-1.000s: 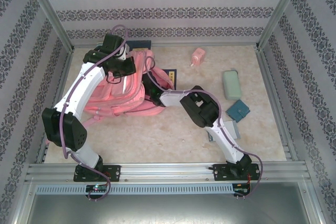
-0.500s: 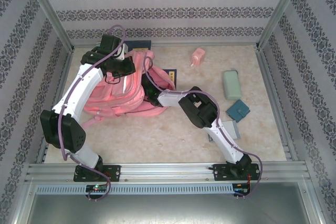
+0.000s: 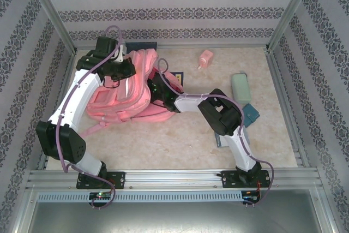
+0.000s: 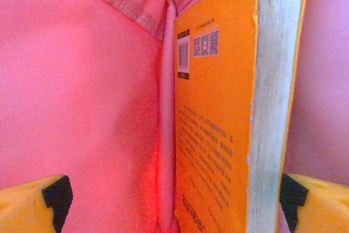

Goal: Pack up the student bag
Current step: Place the book in the student bag, then move the book to the top-center of the table.

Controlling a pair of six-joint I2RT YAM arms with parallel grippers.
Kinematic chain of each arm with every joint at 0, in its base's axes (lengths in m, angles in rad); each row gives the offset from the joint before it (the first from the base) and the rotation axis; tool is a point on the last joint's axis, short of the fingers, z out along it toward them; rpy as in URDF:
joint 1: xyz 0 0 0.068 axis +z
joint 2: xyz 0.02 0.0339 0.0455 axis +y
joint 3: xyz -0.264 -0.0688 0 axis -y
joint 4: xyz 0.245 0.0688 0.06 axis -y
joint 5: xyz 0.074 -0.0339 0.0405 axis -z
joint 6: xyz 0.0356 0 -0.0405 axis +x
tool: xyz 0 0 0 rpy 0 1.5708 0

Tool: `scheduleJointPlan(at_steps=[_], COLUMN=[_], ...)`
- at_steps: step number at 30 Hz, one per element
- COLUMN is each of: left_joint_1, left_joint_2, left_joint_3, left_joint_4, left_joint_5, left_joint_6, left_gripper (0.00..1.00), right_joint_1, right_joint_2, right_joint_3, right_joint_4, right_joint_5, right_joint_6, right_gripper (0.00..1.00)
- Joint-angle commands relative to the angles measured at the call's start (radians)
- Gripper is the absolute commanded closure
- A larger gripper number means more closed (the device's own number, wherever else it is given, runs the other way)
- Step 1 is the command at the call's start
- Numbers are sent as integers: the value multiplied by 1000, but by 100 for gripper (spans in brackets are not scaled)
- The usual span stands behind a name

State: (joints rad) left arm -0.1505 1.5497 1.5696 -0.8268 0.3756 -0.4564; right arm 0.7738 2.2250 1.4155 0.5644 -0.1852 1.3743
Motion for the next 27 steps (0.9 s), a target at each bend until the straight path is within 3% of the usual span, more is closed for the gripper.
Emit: scheduleJointPlan(at_steps=[1,9,16,27], left_joint_1=[43,58,59,59], left_joint_2=[-49,-63,-71,-133], left_joint_3=[-9,-42,-75,-202], left_joint_4=[43,44,59,-1], left_joint_5=[-30,-27,3,-168], left_joint_6=[16,23,21,107], left_gripper=[100,100,100,100], right_joint_1=[-20,-60,-82,-155], right_joint_2=[-81,-259,-298,-514], right_joint_3=[-56,-208,-250,-307], right_joint_4=[-16,-99,-147,-489], right_joint_5=[-6,-17,-81,-21], right_joint_6=[-37,-98,-121,-398], right_gripper=[2,2,2,2])
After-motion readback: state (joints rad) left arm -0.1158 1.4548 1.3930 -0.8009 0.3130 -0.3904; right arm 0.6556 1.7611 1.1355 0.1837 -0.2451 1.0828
